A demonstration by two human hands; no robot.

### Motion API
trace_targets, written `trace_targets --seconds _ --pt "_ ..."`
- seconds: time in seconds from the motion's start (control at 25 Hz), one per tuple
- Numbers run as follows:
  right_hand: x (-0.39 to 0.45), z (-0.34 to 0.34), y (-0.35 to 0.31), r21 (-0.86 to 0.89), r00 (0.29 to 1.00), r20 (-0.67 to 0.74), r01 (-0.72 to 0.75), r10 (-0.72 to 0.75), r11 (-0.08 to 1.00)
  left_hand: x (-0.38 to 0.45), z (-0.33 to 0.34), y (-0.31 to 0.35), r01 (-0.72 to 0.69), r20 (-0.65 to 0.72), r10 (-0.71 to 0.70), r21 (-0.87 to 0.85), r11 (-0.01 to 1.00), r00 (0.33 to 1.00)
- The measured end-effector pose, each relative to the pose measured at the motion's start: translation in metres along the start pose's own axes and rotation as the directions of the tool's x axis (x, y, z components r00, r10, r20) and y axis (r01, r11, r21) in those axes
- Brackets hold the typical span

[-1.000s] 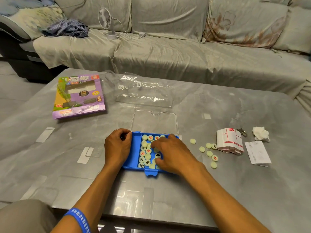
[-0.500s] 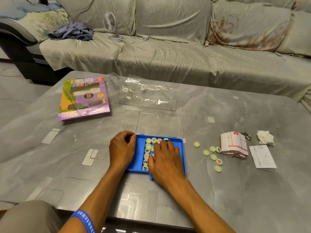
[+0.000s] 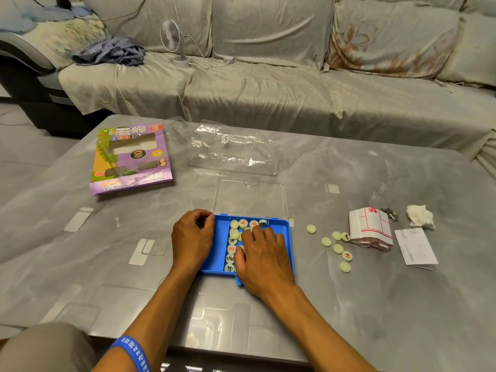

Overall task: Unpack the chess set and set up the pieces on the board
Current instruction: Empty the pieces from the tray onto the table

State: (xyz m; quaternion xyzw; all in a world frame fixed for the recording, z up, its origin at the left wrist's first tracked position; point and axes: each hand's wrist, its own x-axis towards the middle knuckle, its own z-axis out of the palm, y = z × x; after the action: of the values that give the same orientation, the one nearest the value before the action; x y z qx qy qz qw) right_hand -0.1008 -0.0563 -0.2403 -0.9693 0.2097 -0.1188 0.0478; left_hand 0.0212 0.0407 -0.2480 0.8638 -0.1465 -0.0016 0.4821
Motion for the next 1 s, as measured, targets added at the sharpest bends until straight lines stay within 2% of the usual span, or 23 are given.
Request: trace_targets --seconds 0.2,0.36,0.6,0.76,0.92,1.0 --pt "0.006 -0.008 0.003 0.067 0.991 0.129 0.038 -0.047 0.997 -0.001 0.0 0.0 0.0 0.003 0.0 0.0 1.0 1.0" --pt "0.017 -0.01 0.008 0.091 0.984 0.164 0.059 -0.073 0.994 0.0 0.0 0.001 0.001 0.002 -0.001 -0.003 1.0 1.0" --pt "0.025 -0.008 0.006 0.04 0.988 0.134 0.073 -0.077 0.997 0.001 0.0 -0.001 0.003 0.005 -0.003 -0.022 1.0 1.0" --pt "0.025 -0.006 0.003 -0.051 0.997 -0.015 0.075 -0.076 0.996 0.0 -0.001 0.0 0.008 0.003 -0.008 -0.019 1.0 1.0" --pt "0.036 -0.003 0.006 -0.111 0.99 0.013 0.142 -0.142 0.984 -0.001 -0.001 0.002 0.008 0.005 -0.008 -0.022 1.0 1.0" --pt "0.039 -0.004 0.006 -0.115 0.996 -0.004 0.086 -0.087 0.99 -0.001 -0.001 0.002 0.007 0.006 -0.007 -0.022 1.0 1.0"
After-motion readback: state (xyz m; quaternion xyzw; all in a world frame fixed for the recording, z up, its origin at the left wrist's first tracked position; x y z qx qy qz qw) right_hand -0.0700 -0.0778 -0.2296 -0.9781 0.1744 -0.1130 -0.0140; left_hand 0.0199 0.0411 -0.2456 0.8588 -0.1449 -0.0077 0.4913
